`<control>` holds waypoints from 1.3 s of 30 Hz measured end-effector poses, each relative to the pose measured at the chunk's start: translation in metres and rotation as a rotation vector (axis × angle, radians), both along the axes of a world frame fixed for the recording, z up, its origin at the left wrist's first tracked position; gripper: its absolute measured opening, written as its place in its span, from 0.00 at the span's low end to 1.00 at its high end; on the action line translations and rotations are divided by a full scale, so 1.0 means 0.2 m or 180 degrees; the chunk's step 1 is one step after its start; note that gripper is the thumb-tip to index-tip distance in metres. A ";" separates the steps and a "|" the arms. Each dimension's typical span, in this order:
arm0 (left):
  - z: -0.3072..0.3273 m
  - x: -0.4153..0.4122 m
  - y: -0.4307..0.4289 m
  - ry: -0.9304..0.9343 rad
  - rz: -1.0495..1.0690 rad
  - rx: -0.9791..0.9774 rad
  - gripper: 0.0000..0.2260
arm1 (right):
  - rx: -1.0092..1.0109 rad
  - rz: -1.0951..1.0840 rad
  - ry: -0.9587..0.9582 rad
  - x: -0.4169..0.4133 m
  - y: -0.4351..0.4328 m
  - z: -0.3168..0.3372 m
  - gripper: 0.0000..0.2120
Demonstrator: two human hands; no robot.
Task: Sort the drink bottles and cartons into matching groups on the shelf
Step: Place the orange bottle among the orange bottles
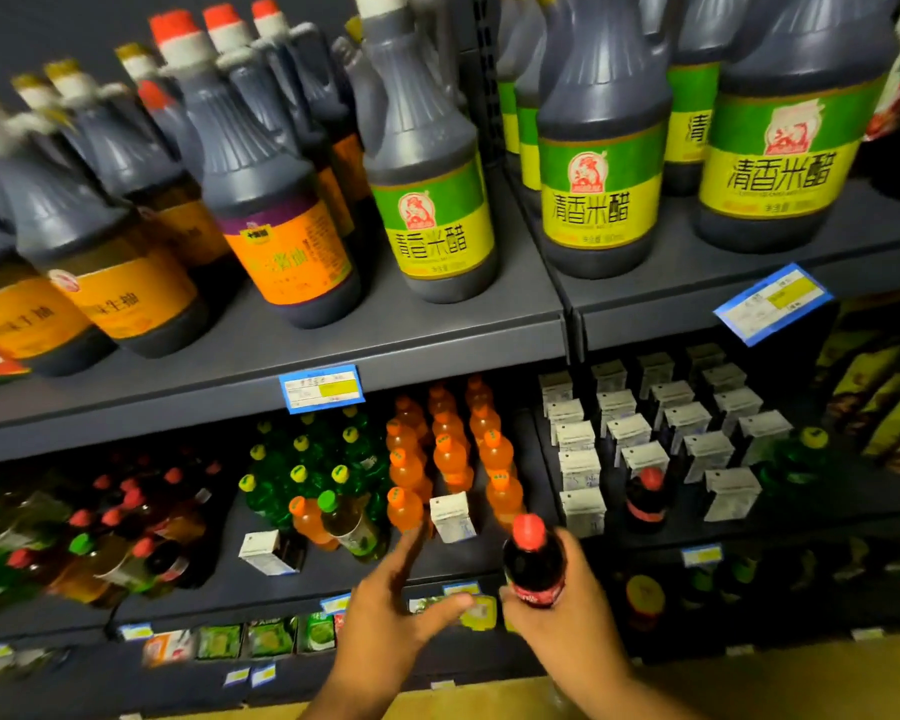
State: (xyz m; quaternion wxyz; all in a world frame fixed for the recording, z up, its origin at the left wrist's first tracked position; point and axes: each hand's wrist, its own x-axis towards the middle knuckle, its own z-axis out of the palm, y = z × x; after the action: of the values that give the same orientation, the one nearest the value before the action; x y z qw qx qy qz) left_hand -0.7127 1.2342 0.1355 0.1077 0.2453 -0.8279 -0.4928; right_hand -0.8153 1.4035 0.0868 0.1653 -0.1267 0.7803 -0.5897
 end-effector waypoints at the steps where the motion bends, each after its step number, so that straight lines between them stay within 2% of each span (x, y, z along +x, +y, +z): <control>1: -0.01 0.05 -0.06 -0.0016 0.0090 0.0027 0.44 | 0.0030 0.0020 -0.0046 -0.01 -0.02 0.00 0.33; 5: -0.08 0.26 -0.30 -0.0175 0.0369 0.0139 0.41 | 0.0141 -0.0241 -0.0050 -0.01 -0.14 0.05 0.29; 16: -0.07 0.44 -0.72 0.0066 0.0177 0.0414 0.36 | -0.0210 -0.0933 -0.0033 0.18 -0.39 0.14 0.23; 23: 0.00 0.40 -0.74 0.0067 0.0455 0.0583 0.31 | -0.0210 -0.0741 -0.0071 0.10 -0.38 0.14 0.22; 31: 0.06 0.48 -0.81 0.0090 0.0725 0.0781 0.34 | -0.0197 -0.0487 0.0011 0.07 -0.52 0.15 0.29; 39: 0.06 0.70 -1.02 0.0066 0.0916 0.0704 0.32 | -0.0172 -0.0324 -0.0079 0.24 -0.76 0.15 0.22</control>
State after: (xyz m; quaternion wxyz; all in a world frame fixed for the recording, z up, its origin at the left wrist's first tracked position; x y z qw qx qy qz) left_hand -0.5734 1.0303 0.1480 0.1579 0.3665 -0.7238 -0.5629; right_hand -0.7666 1.2508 0.1166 0.1414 -0.0839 0.7674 -0.6197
